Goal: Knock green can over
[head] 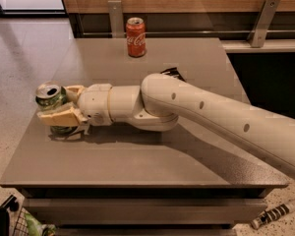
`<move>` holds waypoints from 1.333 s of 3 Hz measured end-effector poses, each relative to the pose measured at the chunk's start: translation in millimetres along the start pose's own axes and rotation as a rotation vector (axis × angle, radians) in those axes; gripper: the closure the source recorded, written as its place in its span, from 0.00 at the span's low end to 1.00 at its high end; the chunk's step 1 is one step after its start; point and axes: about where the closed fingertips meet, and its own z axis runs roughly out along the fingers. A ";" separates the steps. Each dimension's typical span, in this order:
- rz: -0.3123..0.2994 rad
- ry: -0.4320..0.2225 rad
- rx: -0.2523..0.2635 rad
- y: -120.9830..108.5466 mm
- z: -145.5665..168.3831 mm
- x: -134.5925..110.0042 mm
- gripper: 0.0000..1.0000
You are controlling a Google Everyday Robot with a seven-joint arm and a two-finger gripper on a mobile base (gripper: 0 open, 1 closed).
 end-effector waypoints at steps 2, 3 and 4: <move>-0.001 0.000 -0.004 1.5 1.7 -0.9 1.00; -0.008 0.056 -0.006 -3.6 -5.3 -5.0 1.00; -0.049 0.212 -0.022 -18.3 -18.0 -20.4 1.00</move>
Offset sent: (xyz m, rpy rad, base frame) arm -0.0012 0.0016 0.0005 0.0001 -0.0008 0.0033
